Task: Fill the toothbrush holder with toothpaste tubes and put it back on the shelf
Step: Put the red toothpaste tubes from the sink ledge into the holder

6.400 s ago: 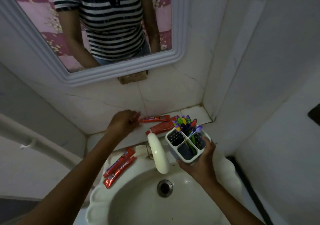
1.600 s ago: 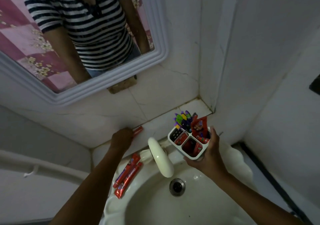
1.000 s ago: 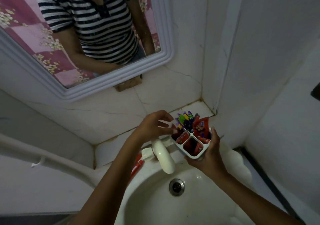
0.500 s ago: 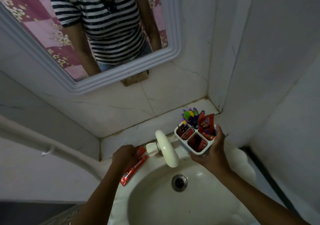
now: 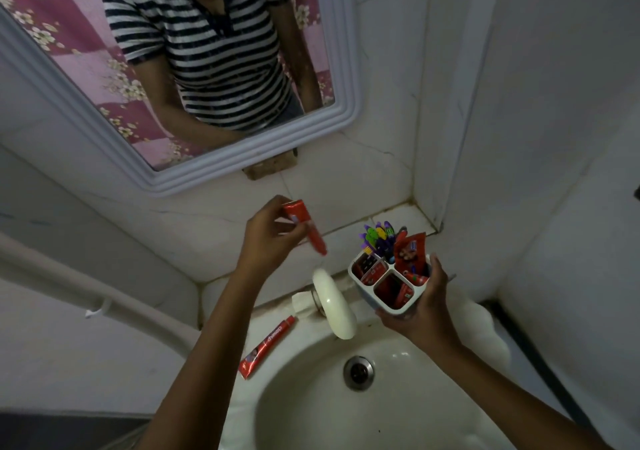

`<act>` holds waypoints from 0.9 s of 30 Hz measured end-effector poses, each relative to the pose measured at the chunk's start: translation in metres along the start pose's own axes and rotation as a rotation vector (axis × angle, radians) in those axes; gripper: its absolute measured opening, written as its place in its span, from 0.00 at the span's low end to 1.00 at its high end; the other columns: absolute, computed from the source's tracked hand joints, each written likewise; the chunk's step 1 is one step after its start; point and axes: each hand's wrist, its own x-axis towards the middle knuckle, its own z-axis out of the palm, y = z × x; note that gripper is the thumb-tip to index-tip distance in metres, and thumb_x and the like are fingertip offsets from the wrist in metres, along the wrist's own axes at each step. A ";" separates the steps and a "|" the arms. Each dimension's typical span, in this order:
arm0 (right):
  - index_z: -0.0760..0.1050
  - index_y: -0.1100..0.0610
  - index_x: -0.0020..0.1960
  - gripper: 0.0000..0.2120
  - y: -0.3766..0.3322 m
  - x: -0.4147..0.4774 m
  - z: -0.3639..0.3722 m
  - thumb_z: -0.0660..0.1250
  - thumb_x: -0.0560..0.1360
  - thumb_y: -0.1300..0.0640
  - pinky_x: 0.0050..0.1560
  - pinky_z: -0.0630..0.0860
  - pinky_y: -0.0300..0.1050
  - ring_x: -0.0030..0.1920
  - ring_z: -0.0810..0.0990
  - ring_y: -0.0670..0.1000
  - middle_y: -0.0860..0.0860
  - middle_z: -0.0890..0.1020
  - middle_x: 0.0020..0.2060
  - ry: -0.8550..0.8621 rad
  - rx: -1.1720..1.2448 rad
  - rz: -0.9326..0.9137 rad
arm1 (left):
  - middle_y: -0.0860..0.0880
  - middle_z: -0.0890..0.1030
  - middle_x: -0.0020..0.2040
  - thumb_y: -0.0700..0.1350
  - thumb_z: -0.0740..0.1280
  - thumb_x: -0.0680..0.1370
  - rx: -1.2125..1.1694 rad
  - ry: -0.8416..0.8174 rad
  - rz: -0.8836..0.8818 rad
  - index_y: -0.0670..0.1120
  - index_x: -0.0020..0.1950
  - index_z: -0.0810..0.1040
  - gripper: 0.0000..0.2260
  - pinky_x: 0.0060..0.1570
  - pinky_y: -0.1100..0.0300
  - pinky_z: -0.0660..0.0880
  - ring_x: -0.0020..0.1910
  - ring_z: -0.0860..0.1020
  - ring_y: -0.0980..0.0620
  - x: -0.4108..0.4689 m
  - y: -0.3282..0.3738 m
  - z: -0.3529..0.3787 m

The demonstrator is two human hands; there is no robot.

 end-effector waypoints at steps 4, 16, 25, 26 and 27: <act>0.46 0.55 0.81 0.68 -0.001 0.000 0.000 0.88 0.55 0.54 0.66 0.74 0.41 0.72 0.72 0.55 0.57 0.62 0.74 -0.004 -0.010 -0.005 | 0.43 0.82 0.48 0.40 0.75 0.72 -0.033 -0.161 0.029 0.42 0.48 0.77 0.09 0.46 0.58 0.83 0.46 0.84 0.47 0.007 0.022 0.025; 0.46 0.51 0.80 0.68 0.001 0.001 0.000 0.88 0.54 0.53 0.65 0.75 0.46 0.72 0.72 0.57 0.50 0.60 0.72 0.004 0.003 -0.017 | 0.51 0.82 0.53 0.49 0.75 0.71 0.110 -0.304 -0.107 0.50 0.59 0.78 0.18 0.49 0.59 0.80 0.50 0.82 0.53 0.002 -0.013 0.038; 0.46 0.54 0.81 0.70 0.004 0.000 0.001 0.89 0.54 0.53 0.67 0.78 0.53 0.72 0.72 0.57 0.56 0.60 0.75 -0.002 -0.022 0.004 | 0.53 0.81 0.49 0.57 0.70 0.72 0.883 -0.363 -0.375 0.53 0.50 0.78 0.11 0.47 0.58 0.78 0.48 0.79 0.53 -0.078 -0.138 0.006; 0.45 0.53 0.81 0.70 0.003 0.000 0.001 0.89 0.54 0.53 0.67 0.78 0.54 0.72 0.72 0.57 0.56 0.60 0.75 -0.001 -0.023 0.005 | 0.53 0.80 0.46 0.59 0.69 0.73 0.911 -0.374 -0.375 0.52 0.49 0.78 0.12 0.45 0.59 0.77 0.46 0.79 0.53 -0.088 -0.145 0.008; 0.45 0.53 0.81 0.70 0.002 0.000 0.001 0.89 0.54 0.53 0.67 0.78 0.54 0.72 0.73 0.58 0.56 0.60 0.75 -0.001 -0.025 0.004 | 0.53 0.79 0.45 0.59 0.67 0.74 0.950 -0.393 -0.366 0.51 0.50 0.78 0.13 0.43 0.60 0.76 0.46 0.79 0.52 -0.096 -0.150 0.011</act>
